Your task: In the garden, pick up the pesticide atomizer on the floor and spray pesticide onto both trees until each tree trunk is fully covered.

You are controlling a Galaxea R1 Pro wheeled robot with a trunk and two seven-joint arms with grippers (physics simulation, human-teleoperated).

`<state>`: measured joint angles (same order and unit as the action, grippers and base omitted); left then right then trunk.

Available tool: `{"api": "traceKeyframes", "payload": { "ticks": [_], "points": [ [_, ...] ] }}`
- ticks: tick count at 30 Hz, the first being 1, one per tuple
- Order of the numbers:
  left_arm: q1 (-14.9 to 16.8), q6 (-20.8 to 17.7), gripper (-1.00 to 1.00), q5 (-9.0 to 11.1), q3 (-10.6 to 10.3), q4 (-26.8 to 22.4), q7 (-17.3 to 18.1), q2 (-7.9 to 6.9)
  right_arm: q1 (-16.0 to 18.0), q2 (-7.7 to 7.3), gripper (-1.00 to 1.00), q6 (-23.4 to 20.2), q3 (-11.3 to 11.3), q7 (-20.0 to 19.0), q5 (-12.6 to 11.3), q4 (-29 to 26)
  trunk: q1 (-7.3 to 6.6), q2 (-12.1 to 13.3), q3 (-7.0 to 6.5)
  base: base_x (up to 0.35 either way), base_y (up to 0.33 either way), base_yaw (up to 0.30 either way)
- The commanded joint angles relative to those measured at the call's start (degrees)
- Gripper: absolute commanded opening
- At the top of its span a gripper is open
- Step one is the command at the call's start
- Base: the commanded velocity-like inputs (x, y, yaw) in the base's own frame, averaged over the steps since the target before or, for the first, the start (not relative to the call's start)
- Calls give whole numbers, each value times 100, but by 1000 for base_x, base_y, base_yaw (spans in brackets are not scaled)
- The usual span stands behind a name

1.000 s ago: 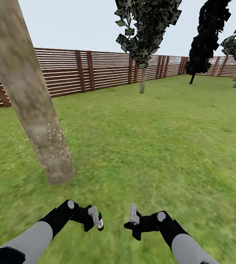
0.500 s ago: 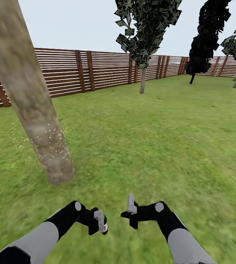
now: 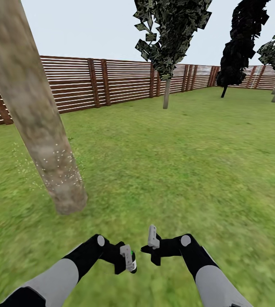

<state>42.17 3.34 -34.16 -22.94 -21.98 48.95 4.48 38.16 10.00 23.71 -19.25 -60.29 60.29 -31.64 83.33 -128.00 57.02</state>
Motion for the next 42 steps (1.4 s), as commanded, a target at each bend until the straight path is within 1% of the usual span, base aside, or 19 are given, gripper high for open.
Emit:
{"api": "traceKeyframes", "payload": {
  "ticks": [1, 3, 5, 7, 13, 17, 32, 35, 42],
  "points": [
    [-20, 0, -100, 4, -2, 0, -23, 56, -1, 0, -100, 0, 0, 0, 0, 0, 0, 0, 0, 0, 0, 0],
    [-39, -5, -100, 5, -8, 6, -265, 116, -1, 0, -100, 0, 0, 0, 0, 0, 0, 0, 0, 0, 0, 0],
    [-47, -23, -100, 0, -9, 8, -325, 141, -1, 0, -100, -1, 0, 0, 0, 0, 0, 0, 0, 0, 0, 0],
    [-54, -33, -100, -10, -9, 9, -340, 187, -1, 0, -100, 1, 0, 0, 0, 0, 0, 0, 0, 0, 0, 0],
    [-57, -35, -100, -5, -14, 1, -343, 220, 3, 0, -100, 0, 0, 0, 0, 0, 0, 0, 0, 0, 0, 0],
    [-55, -36, -100, -6, -18, 0, -343, 277, 1, 0, -100, 0, 0, 0, 0, 0, 0, 0, 0, 0, 0, 0],
    [-52, -9, -100, 7, -18, -10, -343, 290, 4, 0, -100, -5, 0, 0, 1, 0, 0, 0, 0, 0, 0, 0],
    [-51, -9, -100, 11, -18, -17, -343, 322, 4, 0, -100, -4, 0, 0, 4, 4, 0, 0, 0, 0, 0, 0],
    [-51, -8, -100, 14, -13, -63, -343, 325, -1, 0, -100, -6, 0, 0, 9, 9, 0, 0, 0, 0, 0, 0]
  ]
}}
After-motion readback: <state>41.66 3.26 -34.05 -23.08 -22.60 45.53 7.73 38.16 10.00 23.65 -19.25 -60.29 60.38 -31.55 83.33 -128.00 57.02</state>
